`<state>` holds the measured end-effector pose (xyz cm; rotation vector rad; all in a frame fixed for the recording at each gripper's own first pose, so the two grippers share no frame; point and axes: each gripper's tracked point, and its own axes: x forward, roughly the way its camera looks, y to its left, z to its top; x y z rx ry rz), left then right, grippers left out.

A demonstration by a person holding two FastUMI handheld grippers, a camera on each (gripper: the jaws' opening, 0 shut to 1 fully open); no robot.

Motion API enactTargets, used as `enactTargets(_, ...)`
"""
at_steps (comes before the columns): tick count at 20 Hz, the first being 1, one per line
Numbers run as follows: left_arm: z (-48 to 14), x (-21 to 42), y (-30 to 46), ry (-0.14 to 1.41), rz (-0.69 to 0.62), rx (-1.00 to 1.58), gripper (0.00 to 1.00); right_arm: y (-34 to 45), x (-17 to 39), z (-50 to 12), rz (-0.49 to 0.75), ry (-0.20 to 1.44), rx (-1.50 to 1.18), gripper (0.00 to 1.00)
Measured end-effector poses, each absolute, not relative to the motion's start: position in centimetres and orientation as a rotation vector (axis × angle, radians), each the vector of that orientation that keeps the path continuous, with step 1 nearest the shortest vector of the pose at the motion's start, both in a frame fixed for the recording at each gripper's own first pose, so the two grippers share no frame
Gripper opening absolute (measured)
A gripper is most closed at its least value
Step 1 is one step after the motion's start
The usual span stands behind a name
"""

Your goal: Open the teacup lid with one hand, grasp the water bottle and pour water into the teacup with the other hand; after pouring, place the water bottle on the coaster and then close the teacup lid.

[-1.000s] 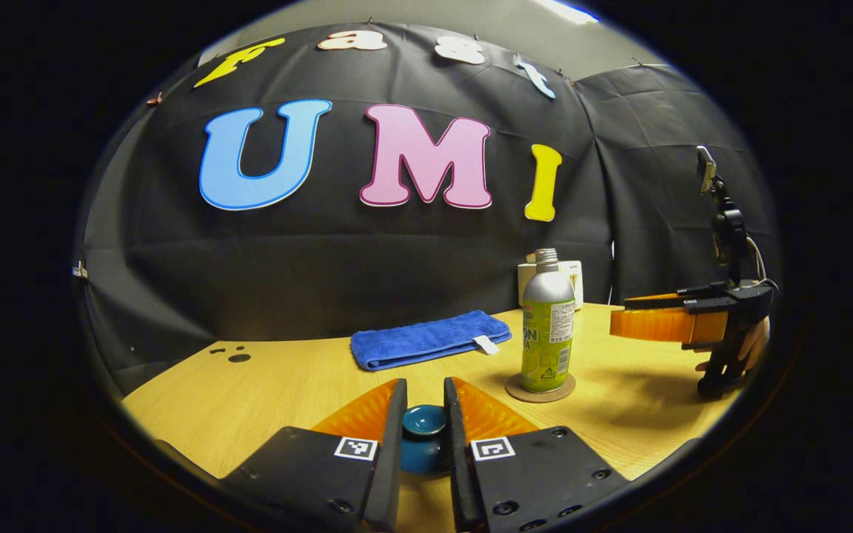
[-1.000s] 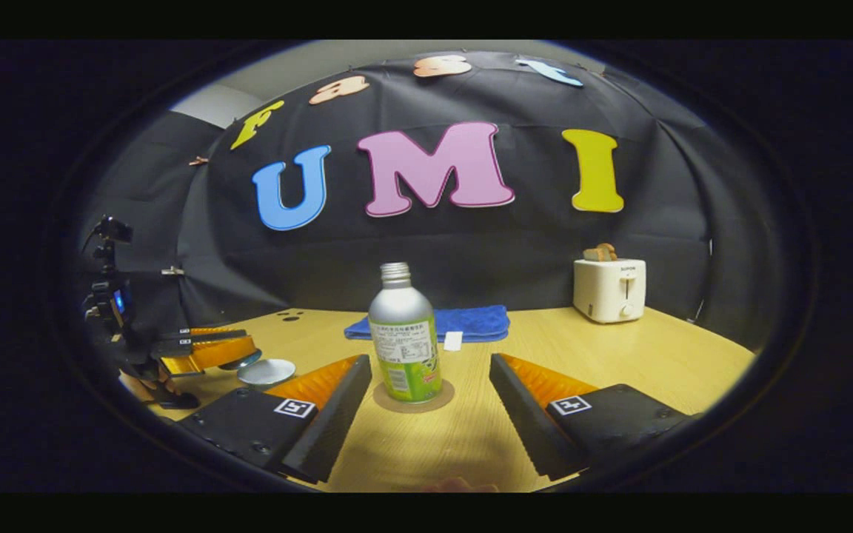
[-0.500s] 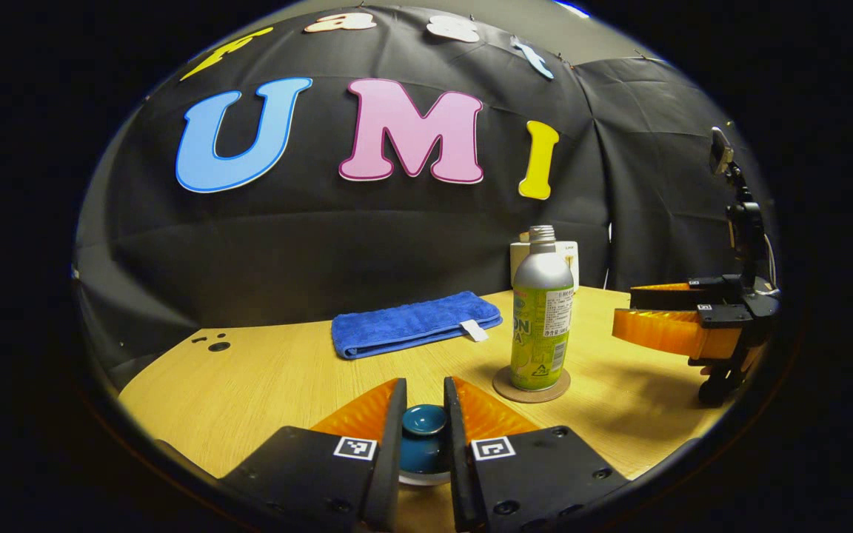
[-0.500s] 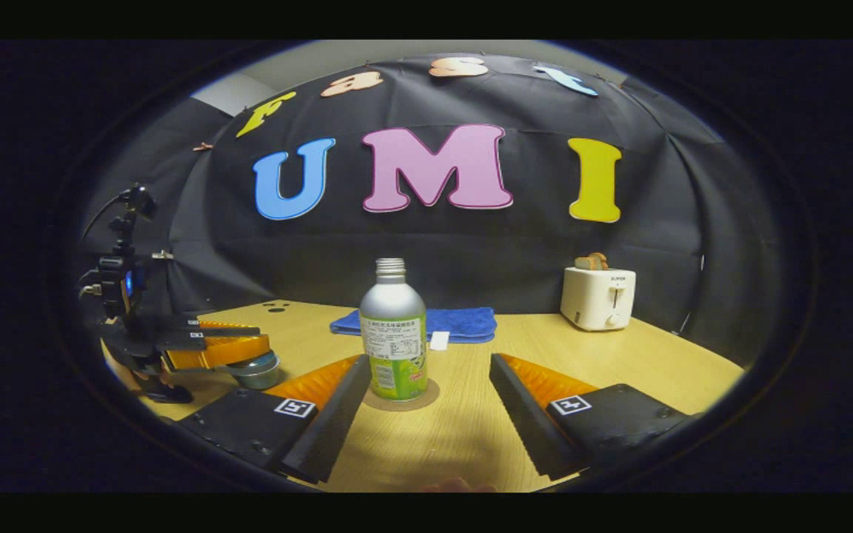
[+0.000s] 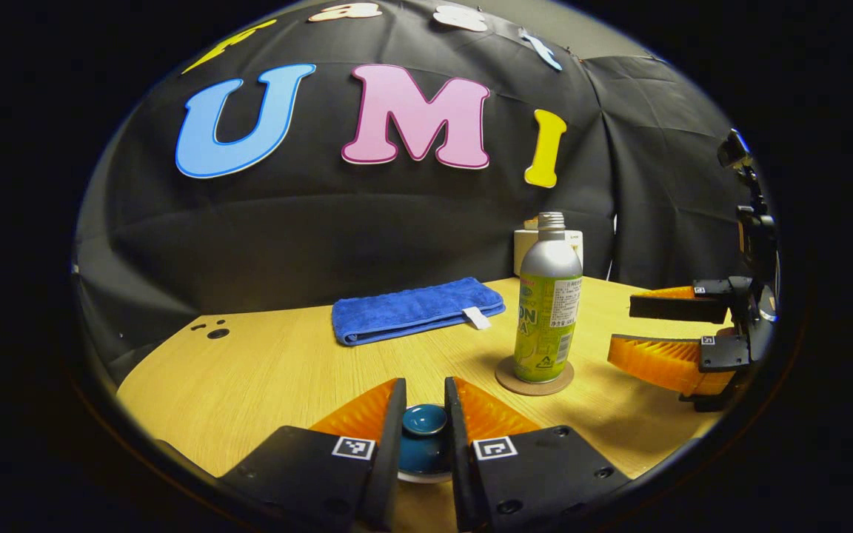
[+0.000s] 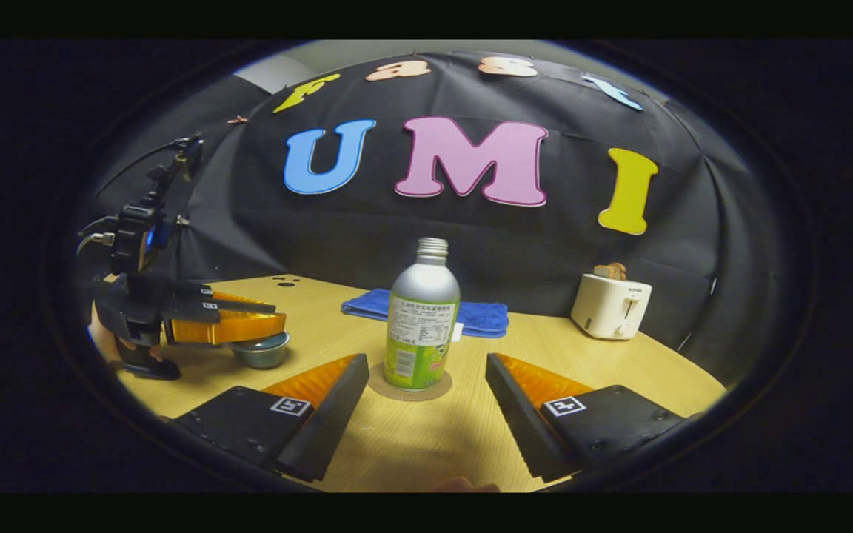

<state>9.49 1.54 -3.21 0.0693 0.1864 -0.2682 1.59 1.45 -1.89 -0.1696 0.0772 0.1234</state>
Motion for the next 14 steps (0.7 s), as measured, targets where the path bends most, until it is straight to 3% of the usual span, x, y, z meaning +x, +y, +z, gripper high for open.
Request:
enactTargets(10, -2.9, 8.9, 2.4, 0.169, -0.232, 0.046, 0.36, 0.7, 1.7, -2.1, 0.109, 0.078, -0.129, 0.98)
enactTargets(14, -1.7, 7.4, 3.8, 0.102, -0.196, -0.011, 0.59, 0.8, 1.6, -2.1, 0.11, 0.072, -0.124, 0.98)
